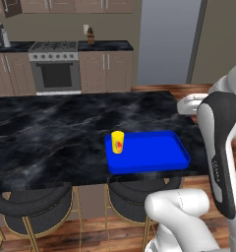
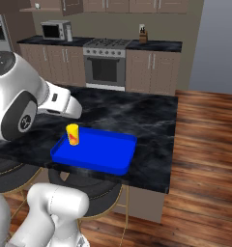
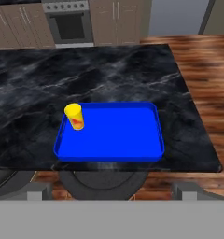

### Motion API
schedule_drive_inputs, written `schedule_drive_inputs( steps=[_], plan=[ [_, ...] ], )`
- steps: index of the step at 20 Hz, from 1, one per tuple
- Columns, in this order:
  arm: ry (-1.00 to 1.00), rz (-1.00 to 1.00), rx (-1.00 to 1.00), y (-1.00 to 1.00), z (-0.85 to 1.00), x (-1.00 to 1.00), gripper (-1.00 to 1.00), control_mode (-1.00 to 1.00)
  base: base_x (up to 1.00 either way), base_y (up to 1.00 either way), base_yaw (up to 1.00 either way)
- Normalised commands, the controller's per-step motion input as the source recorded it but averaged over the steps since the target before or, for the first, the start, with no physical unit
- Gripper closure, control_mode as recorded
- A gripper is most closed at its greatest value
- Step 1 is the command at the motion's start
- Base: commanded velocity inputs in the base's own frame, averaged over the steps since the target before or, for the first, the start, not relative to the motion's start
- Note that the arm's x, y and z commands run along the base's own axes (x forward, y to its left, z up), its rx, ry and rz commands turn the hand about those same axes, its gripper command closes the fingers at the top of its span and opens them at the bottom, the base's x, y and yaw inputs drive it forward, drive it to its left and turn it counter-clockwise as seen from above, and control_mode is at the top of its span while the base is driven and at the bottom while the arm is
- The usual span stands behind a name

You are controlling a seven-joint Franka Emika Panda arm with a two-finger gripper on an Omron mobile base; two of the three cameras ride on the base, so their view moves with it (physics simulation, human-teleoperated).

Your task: There is a tray on the dining counter. Grab the cup, mug, and pitcher and place them on the tray. The pitcher may be placed next to the tray if it cannot fit the tray.

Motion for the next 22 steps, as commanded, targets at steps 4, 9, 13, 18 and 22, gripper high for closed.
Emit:
schedule_drive_inputs(
  steps=[4,9,13,18,22],
  plan=[
    [0.00,0.00,0.00,0.00,0.00,-0.42,-1.00,-1.00,0.00,0.00,0.00],
    [0.00,0.00,0.00,0.00,0.01,-0.37,-1.00,-1.00,0.00,0.00,0.00],
    [0.00,0.00,-0.03,0.11,0.01,-0.12,-1.00,-1.00,0.00,0.00,0.00],
    [0.00,0.00,-0.05,0.18,0.00,-0.02,-1.00,-1.00,0.00,0.00,0.00],
    [0.00,0.00,0.00,0.02,0.00,-0.02,-1.00,-1.00,0.00,0.00,0.00]
  ],
)
